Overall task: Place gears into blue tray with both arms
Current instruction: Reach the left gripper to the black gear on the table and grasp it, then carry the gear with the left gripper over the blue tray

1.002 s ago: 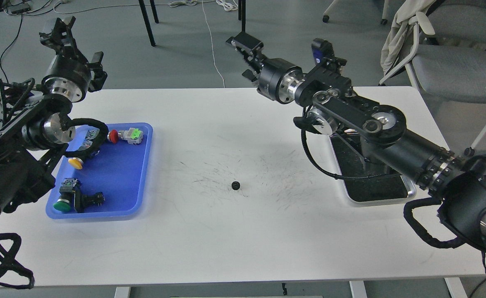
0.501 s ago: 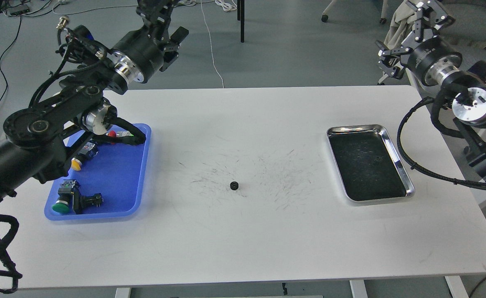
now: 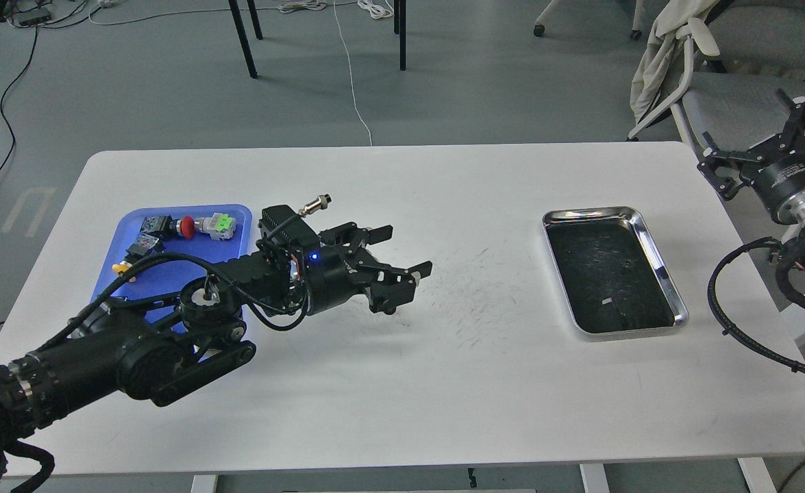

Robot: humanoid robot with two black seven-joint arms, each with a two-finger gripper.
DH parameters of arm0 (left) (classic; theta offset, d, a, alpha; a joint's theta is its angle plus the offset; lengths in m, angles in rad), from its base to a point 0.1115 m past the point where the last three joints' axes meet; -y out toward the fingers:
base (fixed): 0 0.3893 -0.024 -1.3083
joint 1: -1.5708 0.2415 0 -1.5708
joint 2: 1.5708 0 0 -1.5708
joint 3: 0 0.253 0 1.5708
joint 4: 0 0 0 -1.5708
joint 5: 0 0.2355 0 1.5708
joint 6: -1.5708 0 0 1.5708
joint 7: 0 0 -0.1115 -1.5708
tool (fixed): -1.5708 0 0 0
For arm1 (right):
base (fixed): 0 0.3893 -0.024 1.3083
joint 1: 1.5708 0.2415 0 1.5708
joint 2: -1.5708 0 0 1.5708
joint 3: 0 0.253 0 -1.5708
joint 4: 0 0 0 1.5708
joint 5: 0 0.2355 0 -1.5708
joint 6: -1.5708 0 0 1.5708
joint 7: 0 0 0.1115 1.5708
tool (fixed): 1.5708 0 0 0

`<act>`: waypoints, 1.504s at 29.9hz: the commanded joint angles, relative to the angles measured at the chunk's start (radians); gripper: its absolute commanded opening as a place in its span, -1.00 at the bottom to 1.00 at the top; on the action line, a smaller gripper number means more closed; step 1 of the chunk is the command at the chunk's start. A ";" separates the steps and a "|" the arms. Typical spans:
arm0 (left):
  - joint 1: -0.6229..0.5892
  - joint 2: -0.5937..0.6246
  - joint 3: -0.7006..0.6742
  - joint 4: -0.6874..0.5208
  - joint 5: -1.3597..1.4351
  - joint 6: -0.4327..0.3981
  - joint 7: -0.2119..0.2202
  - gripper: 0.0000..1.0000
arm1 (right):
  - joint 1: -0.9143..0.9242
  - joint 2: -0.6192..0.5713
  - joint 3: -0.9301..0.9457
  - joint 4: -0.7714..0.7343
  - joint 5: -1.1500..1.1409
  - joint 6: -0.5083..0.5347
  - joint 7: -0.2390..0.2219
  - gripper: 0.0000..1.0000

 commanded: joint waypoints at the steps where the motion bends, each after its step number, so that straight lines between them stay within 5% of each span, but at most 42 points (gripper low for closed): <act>1: 0.033 -0.031 0.023 0.101 0.107 0.072 0.000 0.92 | 0.000 0.034 -0.004 -0.001 -0.001 -0.004 0.001 0.97; 20: 0.073 -0.100 0.090 0.263 0.160 0.147 0.003 0.58 | -0.016 0.030 -0.011 -0.001 -0.004 0.002 0.001 0.97; 28: 0.082 -0.100 0.103 0.269 0.160 0.147 -0.002 -0.25 | -0.023 0.030 -0.012 0.001 -0.004 0.002 0.001 0.97; 30: 0.088 -0.100 0.101 0.269 0.160 0.147 0.000 -0.61 | -0.026 0.030 -0.012 0.001 -0.004 0.002 0.001 0.97; 33: 0.091 -0.100 0.101 0.269 0.155 0.147 -0.002 -0.79 | -0.029 0.030 -0.012 0.002 -0.004 0.002 0.001 0.97; 40: 0.079 -0.088 0.086 0.222 0.094 0.145 0.003 -0.85 | -0.030 0.031 -0.012 0.011 -0.004 0.006 0.001 0.97; 45: -0.026 0.044 0.084 0.091 -0.024 0.142 0.015 -0.85 | -0.028 0.034 -0.012 0.025 -0.004 0.006 0.001 0.97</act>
